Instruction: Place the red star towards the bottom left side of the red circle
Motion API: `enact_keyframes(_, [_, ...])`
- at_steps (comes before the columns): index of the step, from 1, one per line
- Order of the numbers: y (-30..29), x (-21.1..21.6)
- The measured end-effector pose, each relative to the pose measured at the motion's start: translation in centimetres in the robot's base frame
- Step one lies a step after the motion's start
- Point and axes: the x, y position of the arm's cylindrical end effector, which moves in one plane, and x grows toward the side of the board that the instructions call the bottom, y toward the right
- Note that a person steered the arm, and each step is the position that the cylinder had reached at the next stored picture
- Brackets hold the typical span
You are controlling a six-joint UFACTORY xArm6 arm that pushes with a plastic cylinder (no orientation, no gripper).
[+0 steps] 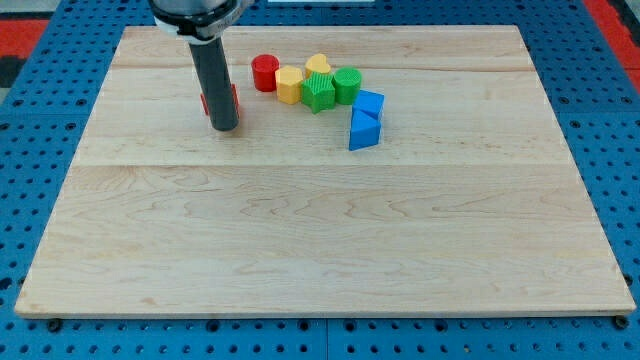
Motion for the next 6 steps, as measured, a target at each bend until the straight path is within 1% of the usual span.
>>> enact_keyframes(1, [0.0,-2.9])
enact_keyframes(2, [-1.4,-2.3])
enact_keyframes(3, [-7.5,-0.5])
enact_keyframes(4, [-9.7,-6.1])
enact_keyframes(5, [-3.0,-7.0])
enact_keyframes(6, [-0.3,-5.9])
